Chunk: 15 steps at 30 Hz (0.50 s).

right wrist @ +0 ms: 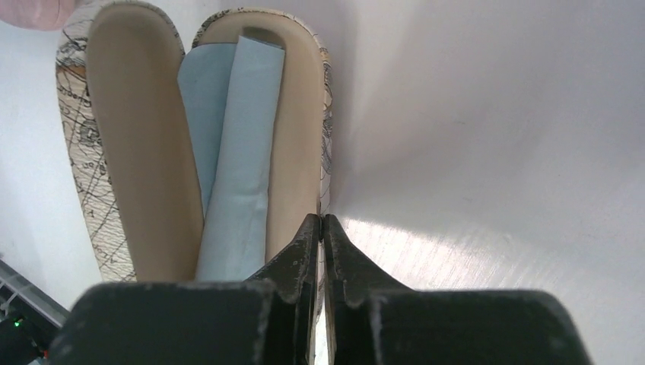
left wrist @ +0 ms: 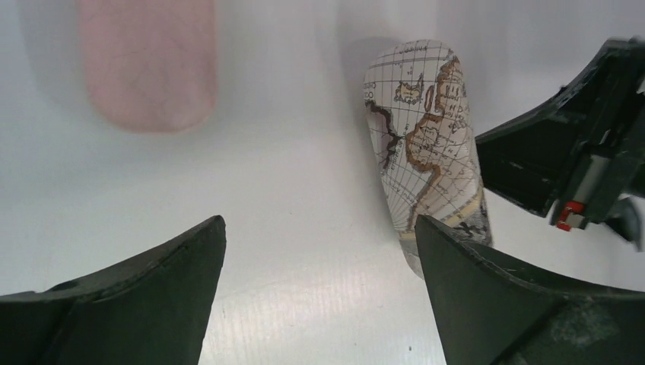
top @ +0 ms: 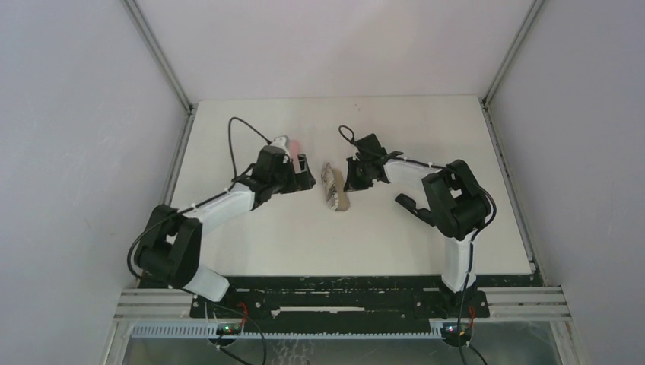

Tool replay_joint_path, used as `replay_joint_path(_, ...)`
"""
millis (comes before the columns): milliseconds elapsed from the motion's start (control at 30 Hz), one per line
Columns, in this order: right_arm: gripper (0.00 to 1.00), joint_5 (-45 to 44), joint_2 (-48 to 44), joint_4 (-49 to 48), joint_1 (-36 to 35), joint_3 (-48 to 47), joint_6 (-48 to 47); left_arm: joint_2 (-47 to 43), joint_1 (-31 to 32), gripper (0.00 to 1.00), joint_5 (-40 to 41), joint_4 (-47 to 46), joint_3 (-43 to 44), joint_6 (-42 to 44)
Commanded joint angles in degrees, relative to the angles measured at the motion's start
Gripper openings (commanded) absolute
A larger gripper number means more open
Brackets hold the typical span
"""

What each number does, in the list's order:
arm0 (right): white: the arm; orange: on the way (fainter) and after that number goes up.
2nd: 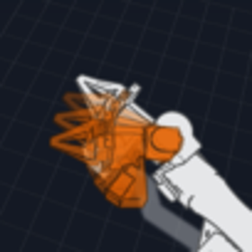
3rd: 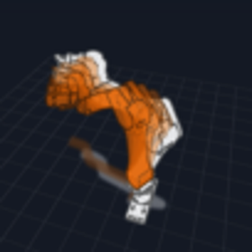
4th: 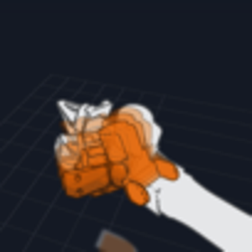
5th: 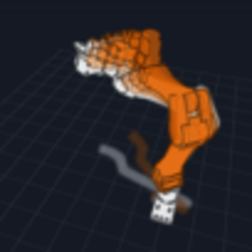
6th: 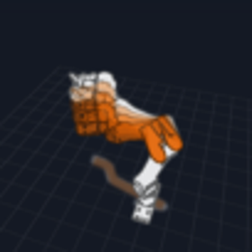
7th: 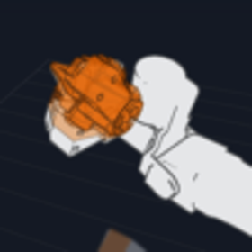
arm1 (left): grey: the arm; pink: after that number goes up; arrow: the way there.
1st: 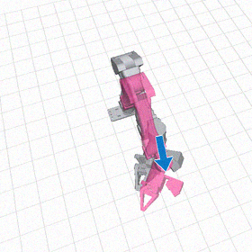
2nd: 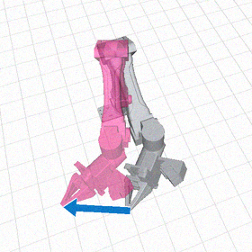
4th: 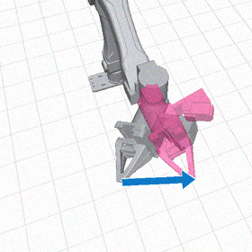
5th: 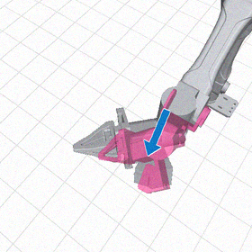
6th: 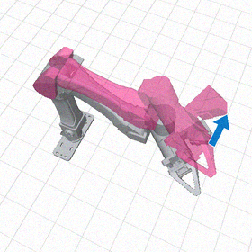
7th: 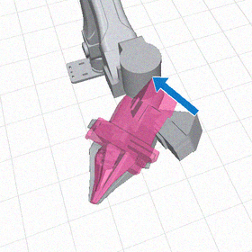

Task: Organize the sunglasses
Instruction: Adjust the glasses cleaning cloth on the sunglasses case.

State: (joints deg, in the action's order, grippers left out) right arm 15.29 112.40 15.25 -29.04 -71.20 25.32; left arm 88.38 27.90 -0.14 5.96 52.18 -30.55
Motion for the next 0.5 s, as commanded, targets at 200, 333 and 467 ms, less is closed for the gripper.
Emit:
replay_joint_path(200,0.00,-9.8,-7.6,3.4,-4.4,2.7,5.5,-3.3,-1.6,1.00,-18.2,-35.3,-14.3,-16.9)
replay_joint_path(333,0.00,-9.2,-8.4,2.6,-5.1,4.1,6.6,1.7,-1.6,1.00,-20.9,-45.7,-16.5,-21.7)
replay_joint_path(467,0.00,-8.3,-8.3,2.2,-5.2,5.0,6.8,6.4,-1.7,1.00,-23.0,-53.5,-17.7,-25.0)
